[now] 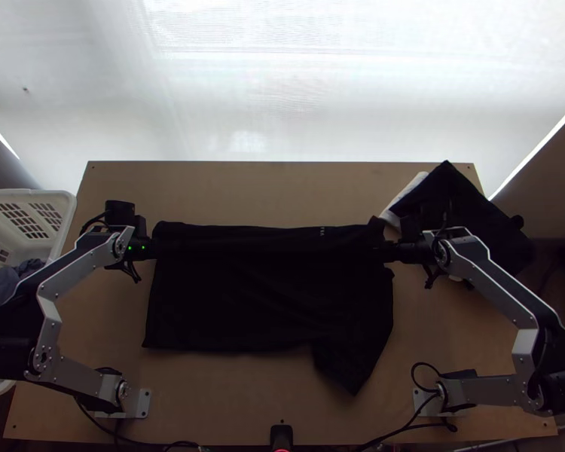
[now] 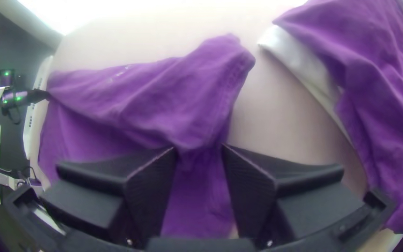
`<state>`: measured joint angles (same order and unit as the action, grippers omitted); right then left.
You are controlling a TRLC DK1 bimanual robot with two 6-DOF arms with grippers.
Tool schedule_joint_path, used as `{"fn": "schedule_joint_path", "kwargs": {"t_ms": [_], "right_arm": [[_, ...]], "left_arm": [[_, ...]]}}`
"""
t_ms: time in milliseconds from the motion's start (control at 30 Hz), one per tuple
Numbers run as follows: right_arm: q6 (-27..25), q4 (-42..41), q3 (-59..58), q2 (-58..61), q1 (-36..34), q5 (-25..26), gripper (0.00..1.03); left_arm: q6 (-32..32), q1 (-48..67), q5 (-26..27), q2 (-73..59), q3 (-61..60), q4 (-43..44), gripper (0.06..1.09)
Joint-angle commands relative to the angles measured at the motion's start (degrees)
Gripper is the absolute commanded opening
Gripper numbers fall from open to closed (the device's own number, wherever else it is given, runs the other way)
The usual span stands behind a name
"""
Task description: Fold the t-shirt
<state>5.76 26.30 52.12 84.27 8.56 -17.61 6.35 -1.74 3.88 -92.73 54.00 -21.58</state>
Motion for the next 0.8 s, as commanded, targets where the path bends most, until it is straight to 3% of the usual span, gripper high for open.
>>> {"fn": "schedule_joint_path", "kwargs": {"t_ms": [0,100,133,200,300,367,467,533,600,767], "right_arm": [[1.62,4.02,1.23,2.04,0.67,0.12,0.71],[1.62,11.40,4.13,3.45,1.73,0.12,0.93],[1.54,13.25,4.84,3.36,1.90,0.20,0.98],[1.45,17.38,5.98,2.30,2.25,0.20,0.99],[1.36,27.75,7.38,-1.74,2.34,0.03,0.99],[1.71,35.13,6.51,-6.13,2.25,-0.50,0.99],[2.85,38.29,0.70,-12.37,4.36,-3.22,0.98],[3.03,39.96,-3.07,-14.04,6.03,-3.31,0.98],[4.44,39.96,-5.98,-15.71,5.86,-5.69,0.98],[4.35,39.09,-10.19,-18.09,8.14,-5.95,0.98]], "left_arm": [[-0.81,-0.90,5.26,4.84,-0.38,1.37,0.43],[0.24,-2.74,13.17,8.18,-0.03,1.02,0.89],[0.51,-2.74,14.05,9.23,0.58,-0.21,0.97],[0.86,-2.74,14.40,11.25,1.37,-1.44,1.04],[0.33,-4.15,14.84,14.24,3.13,-9.35,1.04],[-3.62,-5.56,14.93,17.23,2.43,-16.21,1.04],[-10.13,-7.14,15.28,22.59,-0.82,-23.68,1.04],[-12.06,-8.02,15.28,25.23,-4.43,-23.77,1.04],[-11.18,-7.58,15.28,25.93,-5.66,-25.09,1.04],[-7.84,-4.41,15.37,27.43,-4.78,-25.26,1.04]]}}
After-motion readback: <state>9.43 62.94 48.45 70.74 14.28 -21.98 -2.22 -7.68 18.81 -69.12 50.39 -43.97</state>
